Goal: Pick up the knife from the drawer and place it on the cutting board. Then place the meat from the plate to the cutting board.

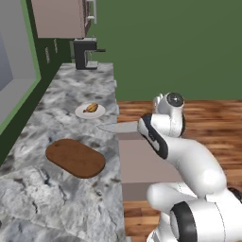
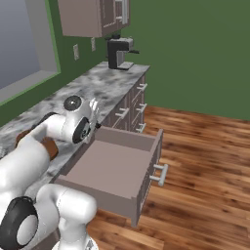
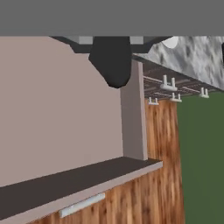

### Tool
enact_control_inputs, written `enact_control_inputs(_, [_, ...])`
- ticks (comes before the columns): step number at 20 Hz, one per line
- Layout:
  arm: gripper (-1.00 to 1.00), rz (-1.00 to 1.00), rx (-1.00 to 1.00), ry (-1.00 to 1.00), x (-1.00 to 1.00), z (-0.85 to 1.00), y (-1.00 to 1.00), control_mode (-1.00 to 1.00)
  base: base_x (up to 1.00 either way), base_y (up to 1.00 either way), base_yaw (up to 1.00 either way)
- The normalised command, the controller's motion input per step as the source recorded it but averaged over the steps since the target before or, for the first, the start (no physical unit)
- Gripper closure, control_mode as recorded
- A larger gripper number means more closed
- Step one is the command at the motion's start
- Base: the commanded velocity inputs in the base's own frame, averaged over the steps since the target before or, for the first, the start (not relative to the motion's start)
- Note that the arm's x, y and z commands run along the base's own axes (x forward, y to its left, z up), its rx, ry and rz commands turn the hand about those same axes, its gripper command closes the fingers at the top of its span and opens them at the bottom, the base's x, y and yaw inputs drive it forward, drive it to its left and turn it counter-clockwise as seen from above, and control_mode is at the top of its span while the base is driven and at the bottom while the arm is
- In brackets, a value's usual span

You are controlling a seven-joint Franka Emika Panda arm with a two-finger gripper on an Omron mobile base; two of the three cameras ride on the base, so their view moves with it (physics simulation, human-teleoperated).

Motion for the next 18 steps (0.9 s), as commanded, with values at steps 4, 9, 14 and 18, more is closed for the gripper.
enact_control_inputs(4, [1.0, -0.21, 0.0, 0.06, 0.0, -0.02, 1.0, -1.0, 0.0, 0.0, 0.0])
enact_control_inputs(9, [1.0, -0.21, 0.04, 0.12, 0.0, -0.04, 0.96, -1.0, 0.0, 0.0, 0.0])
enact_control_inputs(14, [1.0, -0.06, 0.28, 0.15, 0.0, 0.0, 0.41, -1.0, 0.0, 0.0, 0.0])
enact_control_inputs(18, [1.0, 0.0, 0.49, 0.04, 0.0, -0.02, 0.02, -1.0, 0.0, 0.0, 0.0])
